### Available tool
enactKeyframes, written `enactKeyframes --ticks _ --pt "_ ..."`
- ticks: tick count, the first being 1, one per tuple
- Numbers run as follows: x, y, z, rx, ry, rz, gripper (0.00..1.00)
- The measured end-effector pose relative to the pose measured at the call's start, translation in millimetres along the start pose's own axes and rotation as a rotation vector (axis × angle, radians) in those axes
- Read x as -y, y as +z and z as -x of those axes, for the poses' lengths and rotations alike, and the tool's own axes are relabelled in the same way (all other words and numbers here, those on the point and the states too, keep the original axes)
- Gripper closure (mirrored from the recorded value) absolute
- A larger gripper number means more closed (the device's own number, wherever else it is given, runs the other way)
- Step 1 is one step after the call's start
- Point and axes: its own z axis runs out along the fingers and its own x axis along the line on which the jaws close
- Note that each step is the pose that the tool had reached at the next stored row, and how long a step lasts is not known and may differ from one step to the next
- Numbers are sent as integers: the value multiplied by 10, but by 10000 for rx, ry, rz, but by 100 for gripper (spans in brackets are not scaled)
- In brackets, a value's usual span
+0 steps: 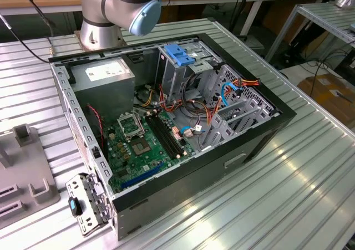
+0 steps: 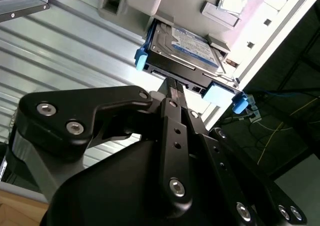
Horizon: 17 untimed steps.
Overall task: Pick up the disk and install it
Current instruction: 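Reach for the disk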
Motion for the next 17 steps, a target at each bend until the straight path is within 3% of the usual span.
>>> enactKeyframes --ticks 9,17 --pt "20 58 -232 0 0 -12 89" --pt "22 80 -253 -14 4 -26 89"
